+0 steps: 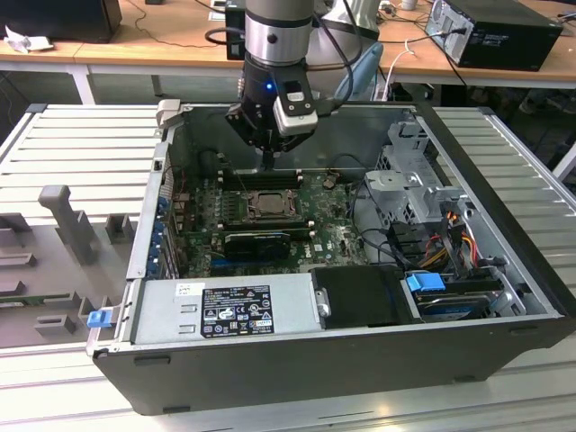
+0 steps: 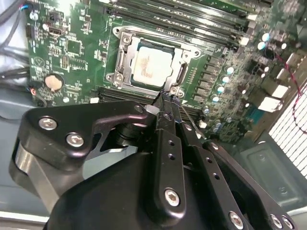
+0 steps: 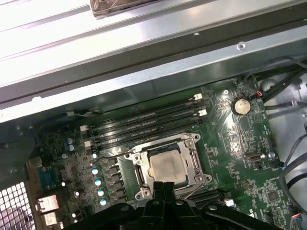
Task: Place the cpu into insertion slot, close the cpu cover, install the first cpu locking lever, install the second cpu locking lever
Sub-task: 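Install the first cpu locking lever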
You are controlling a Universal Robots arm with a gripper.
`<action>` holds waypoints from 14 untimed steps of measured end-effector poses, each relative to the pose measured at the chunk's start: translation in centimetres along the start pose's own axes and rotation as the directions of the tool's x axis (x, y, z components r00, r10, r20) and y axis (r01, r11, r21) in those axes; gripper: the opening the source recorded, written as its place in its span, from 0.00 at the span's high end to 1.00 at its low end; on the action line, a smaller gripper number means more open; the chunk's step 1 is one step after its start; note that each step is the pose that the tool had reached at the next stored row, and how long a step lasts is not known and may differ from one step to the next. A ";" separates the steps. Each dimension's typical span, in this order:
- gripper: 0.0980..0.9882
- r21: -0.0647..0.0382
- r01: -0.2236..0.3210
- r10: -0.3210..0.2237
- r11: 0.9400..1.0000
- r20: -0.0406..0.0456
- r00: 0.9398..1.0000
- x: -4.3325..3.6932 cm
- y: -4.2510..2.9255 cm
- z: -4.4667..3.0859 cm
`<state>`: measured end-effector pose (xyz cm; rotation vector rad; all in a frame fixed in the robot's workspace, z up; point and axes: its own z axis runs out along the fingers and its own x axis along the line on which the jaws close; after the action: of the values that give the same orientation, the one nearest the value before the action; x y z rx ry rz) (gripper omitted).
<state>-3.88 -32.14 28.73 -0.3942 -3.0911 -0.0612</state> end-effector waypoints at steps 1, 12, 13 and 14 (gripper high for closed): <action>0.99 0.000 0.014 -0.014 1.000 0.000 1.000 0.00 0.00 0.00; 0.99 0.002 0.131 -0.131 0.991 -0.005 0.991 1.07 -0.28 0.06; 0.99 0.003 0.137 -0.137 0.991 -0.005 0.991 1.07 -0.28 0.06; 0.99 0.003 0.145 -0.145 0.989 -0.005 0.989 1.07 -0.28 0.06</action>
<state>-4.99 -32.15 28.69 -0.1675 -3.1091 -0.0597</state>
